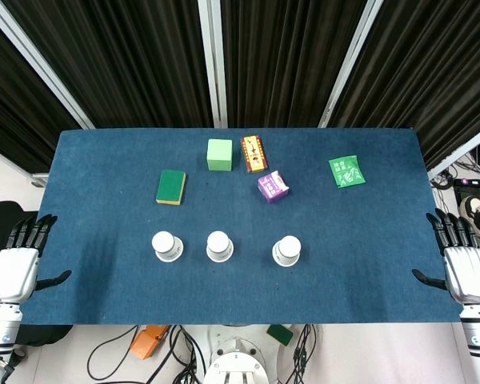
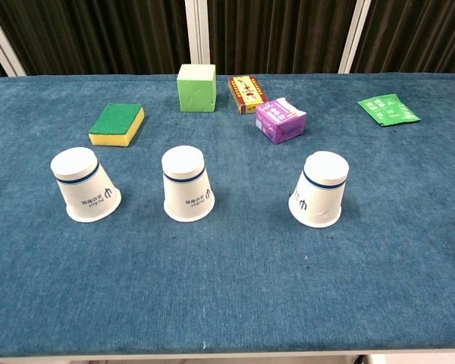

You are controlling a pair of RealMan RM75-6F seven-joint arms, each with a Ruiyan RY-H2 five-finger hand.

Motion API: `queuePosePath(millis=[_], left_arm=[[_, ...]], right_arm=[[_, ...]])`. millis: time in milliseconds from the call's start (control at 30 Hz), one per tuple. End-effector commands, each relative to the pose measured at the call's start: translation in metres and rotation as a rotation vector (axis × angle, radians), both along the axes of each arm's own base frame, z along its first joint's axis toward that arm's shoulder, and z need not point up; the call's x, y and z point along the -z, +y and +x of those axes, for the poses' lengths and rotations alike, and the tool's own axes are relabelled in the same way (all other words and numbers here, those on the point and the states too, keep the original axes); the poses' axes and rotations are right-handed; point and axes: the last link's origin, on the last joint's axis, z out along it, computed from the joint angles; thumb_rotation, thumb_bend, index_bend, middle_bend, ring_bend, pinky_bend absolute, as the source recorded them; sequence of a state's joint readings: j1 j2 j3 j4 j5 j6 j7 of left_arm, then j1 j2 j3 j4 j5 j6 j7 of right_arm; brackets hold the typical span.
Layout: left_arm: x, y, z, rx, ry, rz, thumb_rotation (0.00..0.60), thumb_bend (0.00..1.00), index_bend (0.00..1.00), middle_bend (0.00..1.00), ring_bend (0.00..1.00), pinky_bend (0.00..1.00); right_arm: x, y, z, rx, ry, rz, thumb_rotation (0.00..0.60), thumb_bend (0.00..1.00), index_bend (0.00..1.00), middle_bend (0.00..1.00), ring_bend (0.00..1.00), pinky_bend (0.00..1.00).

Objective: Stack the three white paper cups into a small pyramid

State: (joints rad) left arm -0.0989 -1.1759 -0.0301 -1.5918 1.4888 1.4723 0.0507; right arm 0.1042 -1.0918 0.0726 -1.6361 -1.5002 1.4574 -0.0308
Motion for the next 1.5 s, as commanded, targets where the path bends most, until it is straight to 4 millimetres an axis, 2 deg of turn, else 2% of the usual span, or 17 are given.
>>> queuePosePath(millis=[33, 167, 267, 400, 600, 833, 1000, 1300, 1500], left_arm=[[0.003, 0.003, 0.001, 0.005, 0.014, -0.013, 0.600, 0.02, 0.06, 0.07, 0.00, 0.00], [0.004, 0.004, 0.003, 0.011, 0.024, -0.020, 0.600, 0.02, 0.06, 0.07, 0.00, 0.00], [0.004, 0.004, 0.003, 0.010, 0.024, -0.019, 0.600, 0.02, 0.06, 0.07, 0.00, 0.00], [0.004, 0.004, 0.003, 0.010, 0.024, -0.019, 0.600, 0.02, 0.06, 0.07, 0.00, 0.00], [0.004, 0.004, 0.003, 0.010, 0.024, -0.019, 0.600, 0.02, 0.06, 0.07, 0.00, 0.00], [0.004, 0.004, 0.003, 0.010, 0.024, -0.019, 0.600, 0.02, 0.07, 0.07, 0.00, 0.00], [0.004, 0.004, 0.003, 0.010, 0.024, -0.019, 0.600, 0.02, 0.07, 0.07, 0.00, 0.00], [0.004, 0.004, 0.003, 0.010, 0.024, -0.019, 0.600, 0.02, 0.07, 0.07, 0.00, 0.00], [0.004, 0.004, 0.003, 0.010, 0.024, -0.019, 0.600, 0.02, 0.07, 0.07, 0.00, 0.00]], right_arm=[[0.008, 0.000, 0.003, 0.003, -0.059, 0.046, 0.600, 0.12, 0.00, 0.09, 0.00, 0.12], [0.021, -0.006, 0.012, -0.016, -0.104, 0.129, 0.600, 0.17, 0.01, 0.12, 0.01, 0.15], [0.036, -0.020, 0.029, -0.060, -0.119, 0.182, 0.600, 0.21, 0.03, 0.13, 0.02, 0.17], [0.068, -0.043, 0.059, -0.104, -0.103, 0.282, 0.600, 0.24, 0.07, 0.14, 0.03, 0.20], [0.115, -0.069, 0.099, -0.150, -0.129, 0.382, 0.600, 0.32, 0.18, 0.19, 0.08, 0.24], [0.154, -0.077, 0.130, -0.185, -0.161, 0.476, 0.600, 0.38, 0.28, 0.24, 0.13, 0.27], [0.166, -0.079, 0.135, -0.184, -0.139, 0.502, 0.600, 0.40, 0.32, 0.27, 0.15, 0.27], [0.179, -0.084, 0.140, -0.205, -0.100, 0.489, 0.600, 0.49, 0.47, 0.38, 0.27, 0.32], [0.171, -0.086, 0.148, -0.240, -0.151, 0.444, 0.600, 0.50, 0.53, 0.41, 0.32, 0.35]])
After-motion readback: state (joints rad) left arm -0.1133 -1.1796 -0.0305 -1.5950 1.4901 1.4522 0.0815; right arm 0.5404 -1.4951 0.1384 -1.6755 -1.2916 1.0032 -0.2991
